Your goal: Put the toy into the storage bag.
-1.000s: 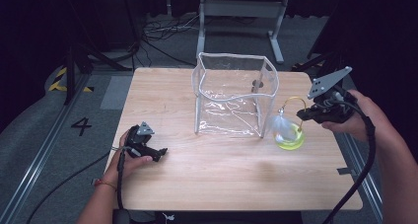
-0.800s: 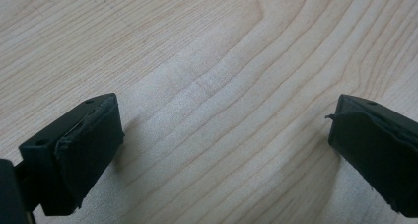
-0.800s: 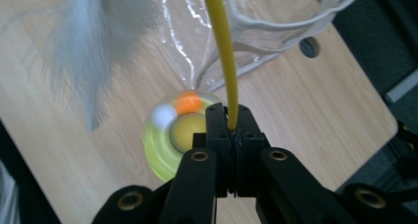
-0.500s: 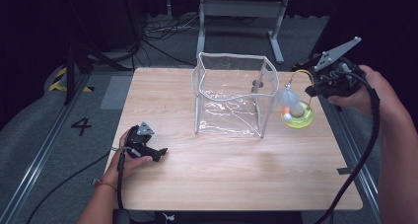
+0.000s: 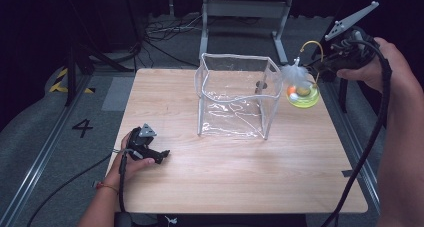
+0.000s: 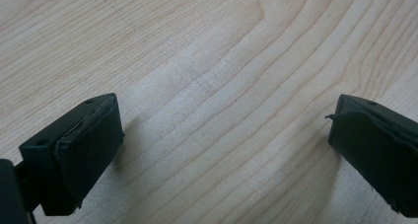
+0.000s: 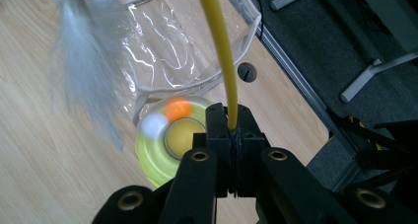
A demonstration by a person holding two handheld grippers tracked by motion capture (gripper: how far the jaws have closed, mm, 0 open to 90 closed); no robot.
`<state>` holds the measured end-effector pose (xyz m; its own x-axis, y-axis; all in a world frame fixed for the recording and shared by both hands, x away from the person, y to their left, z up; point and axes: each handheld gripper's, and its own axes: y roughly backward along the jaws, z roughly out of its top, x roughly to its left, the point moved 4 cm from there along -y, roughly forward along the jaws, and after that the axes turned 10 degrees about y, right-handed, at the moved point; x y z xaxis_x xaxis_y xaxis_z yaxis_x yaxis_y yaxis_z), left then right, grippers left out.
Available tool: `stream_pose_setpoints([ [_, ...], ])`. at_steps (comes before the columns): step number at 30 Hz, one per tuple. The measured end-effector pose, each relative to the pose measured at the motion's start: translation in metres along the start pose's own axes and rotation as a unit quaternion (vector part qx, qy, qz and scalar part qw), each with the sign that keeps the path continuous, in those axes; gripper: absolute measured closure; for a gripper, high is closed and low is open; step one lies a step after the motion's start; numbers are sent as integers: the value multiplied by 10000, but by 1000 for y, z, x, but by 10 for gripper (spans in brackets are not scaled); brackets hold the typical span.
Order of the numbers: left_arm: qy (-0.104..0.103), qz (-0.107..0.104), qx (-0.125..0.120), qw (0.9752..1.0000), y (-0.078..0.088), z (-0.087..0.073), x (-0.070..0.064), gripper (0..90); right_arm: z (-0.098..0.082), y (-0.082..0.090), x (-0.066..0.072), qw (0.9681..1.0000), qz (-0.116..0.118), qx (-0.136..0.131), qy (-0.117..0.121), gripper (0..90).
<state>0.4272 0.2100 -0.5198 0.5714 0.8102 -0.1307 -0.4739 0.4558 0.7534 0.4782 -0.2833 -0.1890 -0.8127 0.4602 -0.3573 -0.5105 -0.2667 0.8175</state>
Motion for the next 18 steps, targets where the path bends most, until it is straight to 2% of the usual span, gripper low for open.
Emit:
stream_pose_setpoints([
  [8, 6, -1, -8, 10000, 0, 0, 0, 5, 17, 4, -14, 9999, -71, 102, 49, 885],
  [15, 5, -3, -5, 10000, 0, 0, 0, 5, 37, 12, -20, 9998, -11, -189, 48, 885],
  [18, 6, -3, -5, 10000, 0, 0, 0, 5, 46, 14, -22, 9997, -26, -222, 78, 885],
])
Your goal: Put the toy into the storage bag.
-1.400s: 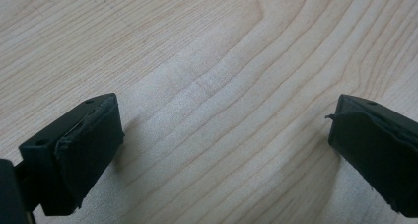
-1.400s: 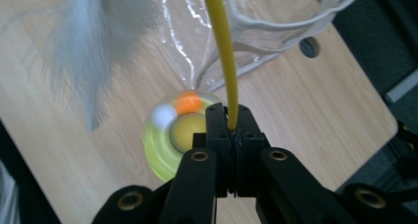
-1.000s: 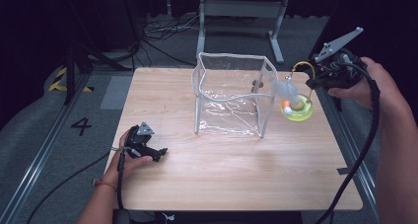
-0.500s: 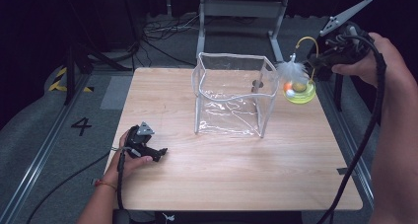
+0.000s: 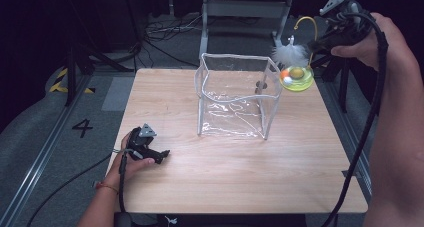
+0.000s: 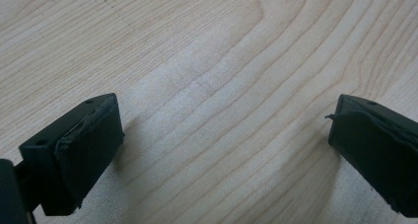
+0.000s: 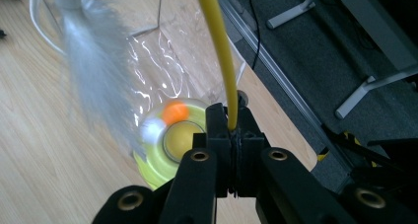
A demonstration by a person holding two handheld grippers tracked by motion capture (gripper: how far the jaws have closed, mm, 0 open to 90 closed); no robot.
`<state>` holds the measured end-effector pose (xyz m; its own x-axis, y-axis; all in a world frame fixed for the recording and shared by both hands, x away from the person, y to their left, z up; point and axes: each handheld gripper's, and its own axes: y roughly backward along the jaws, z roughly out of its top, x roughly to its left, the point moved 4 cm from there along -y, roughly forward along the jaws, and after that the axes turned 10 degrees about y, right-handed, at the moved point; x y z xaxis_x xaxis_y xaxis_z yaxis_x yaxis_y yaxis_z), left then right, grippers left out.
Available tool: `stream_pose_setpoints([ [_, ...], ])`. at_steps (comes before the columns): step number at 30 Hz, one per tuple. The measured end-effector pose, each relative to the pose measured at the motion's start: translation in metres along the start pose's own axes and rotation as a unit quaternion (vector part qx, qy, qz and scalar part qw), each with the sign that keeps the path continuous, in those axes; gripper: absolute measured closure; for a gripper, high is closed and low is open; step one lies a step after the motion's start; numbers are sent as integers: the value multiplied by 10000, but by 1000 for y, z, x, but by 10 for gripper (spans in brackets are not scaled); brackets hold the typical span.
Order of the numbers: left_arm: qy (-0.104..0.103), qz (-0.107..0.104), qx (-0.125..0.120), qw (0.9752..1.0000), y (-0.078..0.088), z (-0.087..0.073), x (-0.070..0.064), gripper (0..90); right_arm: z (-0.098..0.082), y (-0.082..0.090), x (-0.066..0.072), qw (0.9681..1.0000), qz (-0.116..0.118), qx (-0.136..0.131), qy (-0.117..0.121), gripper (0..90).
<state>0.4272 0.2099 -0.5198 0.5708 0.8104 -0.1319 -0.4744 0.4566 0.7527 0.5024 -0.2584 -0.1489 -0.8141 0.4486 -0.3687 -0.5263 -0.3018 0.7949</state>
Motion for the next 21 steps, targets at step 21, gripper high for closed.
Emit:
stream_pose_setpoints([
  [21, -14, 3, -7, 10000, 0, 0, 0, 5, 59, -29, 15, 9986, 276, -216, 401, 884],
])
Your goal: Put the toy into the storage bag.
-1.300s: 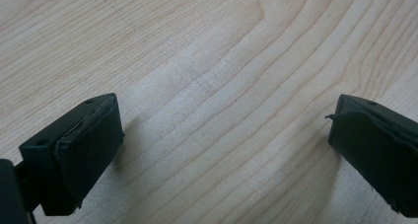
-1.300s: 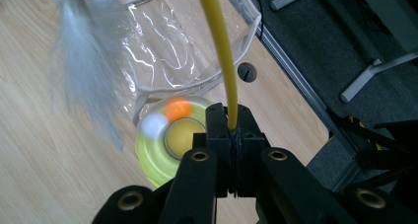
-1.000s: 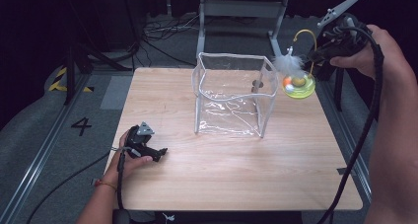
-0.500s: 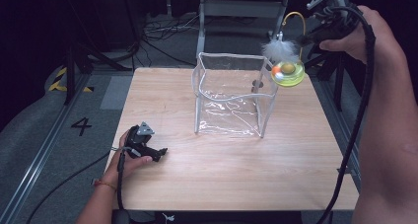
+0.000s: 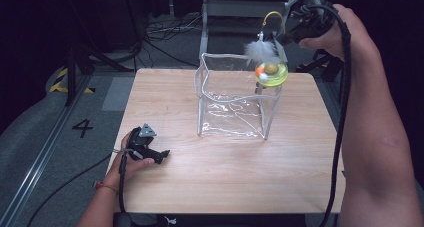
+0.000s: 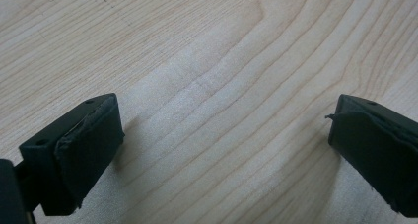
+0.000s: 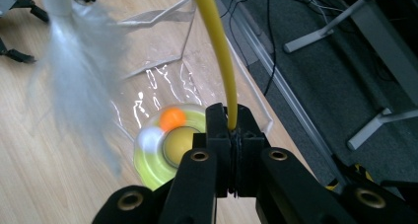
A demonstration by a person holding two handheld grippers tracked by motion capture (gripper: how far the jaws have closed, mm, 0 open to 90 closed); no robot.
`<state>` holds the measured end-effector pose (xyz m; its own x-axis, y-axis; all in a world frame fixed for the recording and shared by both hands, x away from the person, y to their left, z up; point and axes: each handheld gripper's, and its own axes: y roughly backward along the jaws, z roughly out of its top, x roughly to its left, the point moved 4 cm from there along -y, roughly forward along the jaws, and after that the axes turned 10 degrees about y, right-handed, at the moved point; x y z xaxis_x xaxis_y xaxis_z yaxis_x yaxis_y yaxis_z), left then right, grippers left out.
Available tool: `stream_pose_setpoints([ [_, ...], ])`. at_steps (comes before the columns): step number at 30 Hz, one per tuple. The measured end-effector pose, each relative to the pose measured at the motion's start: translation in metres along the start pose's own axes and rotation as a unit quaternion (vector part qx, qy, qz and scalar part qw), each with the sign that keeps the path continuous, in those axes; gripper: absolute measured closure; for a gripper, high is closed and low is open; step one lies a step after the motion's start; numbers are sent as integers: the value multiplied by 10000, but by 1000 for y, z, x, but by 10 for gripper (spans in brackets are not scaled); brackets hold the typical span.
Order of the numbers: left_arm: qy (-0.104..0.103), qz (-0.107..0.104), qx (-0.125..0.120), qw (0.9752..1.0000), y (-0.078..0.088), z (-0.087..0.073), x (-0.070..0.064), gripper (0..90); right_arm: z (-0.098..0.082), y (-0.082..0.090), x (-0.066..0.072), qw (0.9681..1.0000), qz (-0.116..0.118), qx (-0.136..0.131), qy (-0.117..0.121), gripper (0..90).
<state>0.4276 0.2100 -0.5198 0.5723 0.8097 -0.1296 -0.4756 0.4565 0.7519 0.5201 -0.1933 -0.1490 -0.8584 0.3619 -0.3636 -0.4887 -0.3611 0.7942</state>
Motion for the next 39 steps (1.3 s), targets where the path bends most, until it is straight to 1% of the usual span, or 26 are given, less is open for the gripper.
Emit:
stream_pose_setpoints([
  [4, 0, 1, 0, 10000, 0, 0, 0, 5, 7, -12, 1, 9999, 92, 16, 35, 884],
  [6, 15, -13, 8, 10000, 0, 0, 0, 5, 11, -19, 1, 9998, 170, -23, 49, 884],
  [10, 29, -6, 17, 10000, 0, 0, -1, 5, 17, -38, 3, 9995, 283, -88, 97, 884],
  [14, 5, 22, 5, 10000, 0, 0, 0, 5, 19, -57, 4, 9988, 449, -158, 107, 884],
  [15, 5, 22, 5, 10000, 0, 0, 0, 5, 19, -57, 4, 9988, 449, -158, 107, 884],
  [18, 4, 24, 4, 10000, 0, 0, 0, 5, 20, -73, 5, 9981, 578, -174, 141, 884],
  [19, 4, 24, 4, 10000, 0, 0, 0, 5, 20, -73, 5, 9981, 578, -174, 141, 884],
  [20, 16, 9, 6, 10000, 0, 0, 0, 5, 19, -88, 7, 9977, 638, -137, 160, 884],
  [23, 5, 14, 19, 10000, 0, 0, 0, 5, 14, -103, 10, 9970, 748, -117, 182, 884],
  [26, -1, 22, 17, 10000, 1, 0, 0, 5, 7, -114, 10, 9966, 809, -90, 135, 884],
  [28, -3, 23, 16, 10000, 1, 0, 0, 5, 4, -119, 10, 9965, 829, -84, 84, 884],
  [37, 1, 20, 15, 10000, 0, 0, 0, 5, -10, -135, 14, 9958, 910, -37, 40, 884],
  [39, -3, 22, 16, 10000, 0, 0, 0, 5, -14, -139, 15, 9955, 950, -31, -2, 884],
])
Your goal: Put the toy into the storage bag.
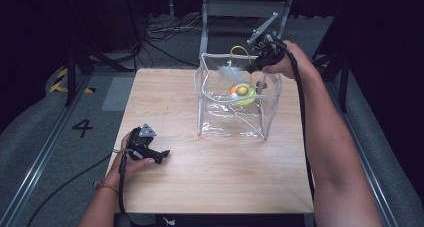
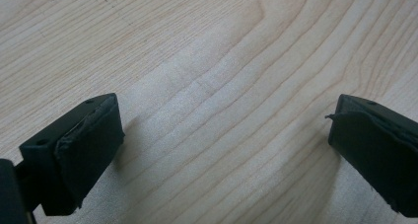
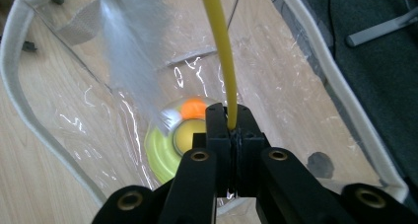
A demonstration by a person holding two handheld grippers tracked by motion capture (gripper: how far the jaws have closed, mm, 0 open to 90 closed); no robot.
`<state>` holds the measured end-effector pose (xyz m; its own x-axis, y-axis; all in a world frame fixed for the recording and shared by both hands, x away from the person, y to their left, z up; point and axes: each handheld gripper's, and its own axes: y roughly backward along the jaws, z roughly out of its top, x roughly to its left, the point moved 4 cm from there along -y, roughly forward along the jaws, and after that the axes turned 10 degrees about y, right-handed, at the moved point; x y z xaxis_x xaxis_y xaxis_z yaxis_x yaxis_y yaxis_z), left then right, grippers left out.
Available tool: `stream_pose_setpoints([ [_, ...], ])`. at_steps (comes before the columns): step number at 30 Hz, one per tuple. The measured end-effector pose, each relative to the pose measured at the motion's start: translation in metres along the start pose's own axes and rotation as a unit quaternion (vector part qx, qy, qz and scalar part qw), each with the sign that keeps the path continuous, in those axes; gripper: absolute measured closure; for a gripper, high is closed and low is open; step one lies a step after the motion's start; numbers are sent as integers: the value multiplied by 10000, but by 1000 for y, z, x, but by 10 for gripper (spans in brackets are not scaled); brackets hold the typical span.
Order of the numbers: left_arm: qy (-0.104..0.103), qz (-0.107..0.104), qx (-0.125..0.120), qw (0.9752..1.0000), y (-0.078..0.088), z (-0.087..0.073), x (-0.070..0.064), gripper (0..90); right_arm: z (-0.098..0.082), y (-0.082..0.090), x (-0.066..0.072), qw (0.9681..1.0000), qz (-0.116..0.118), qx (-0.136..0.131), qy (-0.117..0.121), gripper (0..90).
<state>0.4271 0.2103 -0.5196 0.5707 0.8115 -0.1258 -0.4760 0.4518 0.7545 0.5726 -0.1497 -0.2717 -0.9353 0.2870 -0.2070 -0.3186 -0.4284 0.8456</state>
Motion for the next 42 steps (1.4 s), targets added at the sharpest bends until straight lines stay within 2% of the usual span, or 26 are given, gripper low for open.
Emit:
stream_pose_setpoints([
  [12, 1, -2, -1, 10000, 0, 0, 0, 5, -19, -23, 4, 9997, 178, 125, -76, 883],
  [25, 2, -3, 0, 10000, 0, 0, 0, 5, -31, -36, 8, 9990, 290, 333, -72, 882],
  [35, 5, -6, -5, 10000, 0, 0, 0, 5, -39, -38, 8, 9984, 343, 436, -125, 878],
  [42, 3, 1, -6, 10000, 0, 0, 0, 5, -41, -36, 10, 9983, 412, 391, -132, 883],
])
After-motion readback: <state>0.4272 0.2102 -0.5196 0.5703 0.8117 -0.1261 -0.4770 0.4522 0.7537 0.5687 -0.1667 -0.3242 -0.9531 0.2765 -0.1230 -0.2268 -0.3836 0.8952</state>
